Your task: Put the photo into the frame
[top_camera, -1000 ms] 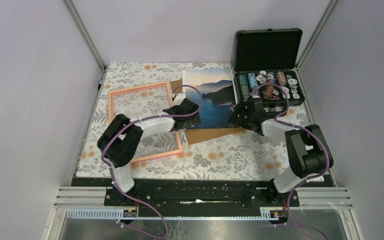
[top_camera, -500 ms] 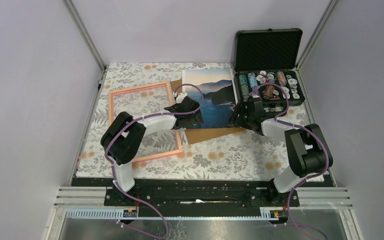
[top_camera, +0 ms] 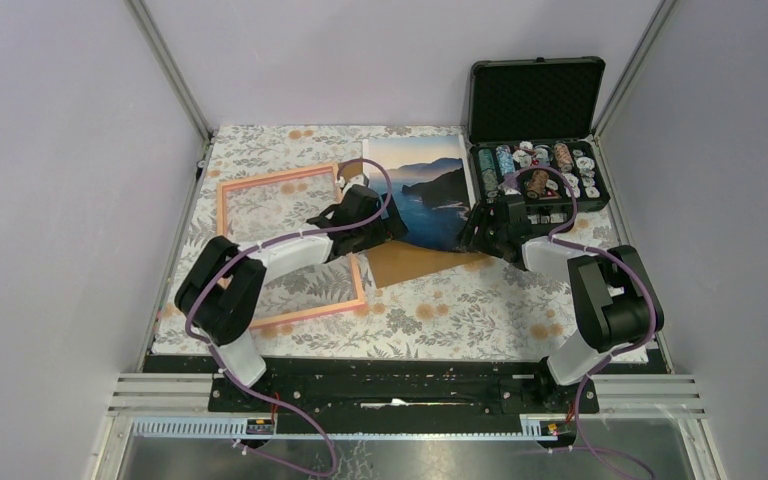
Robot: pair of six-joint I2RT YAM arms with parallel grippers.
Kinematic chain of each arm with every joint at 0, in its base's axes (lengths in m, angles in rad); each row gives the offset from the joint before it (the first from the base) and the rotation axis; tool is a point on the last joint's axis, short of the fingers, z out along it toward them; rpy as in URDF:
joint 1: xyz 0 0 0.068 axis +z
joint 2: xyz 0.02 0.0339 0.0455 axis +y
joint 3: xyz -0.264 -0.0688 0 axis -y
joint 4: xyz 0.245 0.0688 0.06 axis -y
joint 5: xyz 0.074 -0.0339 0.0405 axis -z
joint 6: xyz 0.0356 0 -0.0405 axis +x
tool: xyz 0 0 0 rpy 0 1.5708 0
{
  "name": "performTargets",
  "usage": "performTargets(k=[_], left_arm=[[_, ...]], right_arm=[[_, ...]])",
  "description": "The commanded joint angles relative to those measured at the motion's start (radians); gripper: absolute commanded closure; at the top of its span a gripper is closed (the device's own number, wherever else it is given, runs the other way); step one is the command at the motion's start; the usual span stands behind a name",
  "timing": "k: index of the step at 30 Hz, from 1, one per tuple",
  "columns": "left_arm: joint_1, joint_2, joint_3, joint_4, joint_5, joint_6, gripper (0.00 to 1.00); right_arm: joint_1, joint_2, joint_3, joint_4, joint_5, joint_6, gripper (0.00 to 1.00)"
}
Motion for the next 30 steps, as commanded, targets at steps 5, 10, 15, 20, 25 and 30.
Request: performTargets(k=[5,10,15,20,25,30], left_arm=[[0.066,-0.042,-0.116,0.252,0.158,-0.137,0.02],[0.131,-0.051,-0.206,0.394,0.25,-0.207,0.01],[0.171,-0.021,-0.206,0.441,0.305,-0.212,0.01],[0.19,-0.005,-0.183,0.476,0.332,-0.219,0.01],[0.209,0.013,-0.14,0.462,0.343,-0.208,0.01],[0.242,0.051,-0.061,0.372,0.386,-0.17,0.01]], right_arm=[[0.004,0.04,0.002,-0.022,-0.036,0.003,0.3],[0.004,0.046,0.005,-0.014,-0.051,0.004,0.3],[0.004,0.057,0.008,-0.007,-0.062,0.005,0.3],[0.005,0.059,0.007,-0.005,-0.067,0.006,0.3],[0.005,0.063,0.008,-0.004,-0.07,0.006,0.3],[0.007,0.067,0.008,-0.002,-0.072,0.006,0.3]])
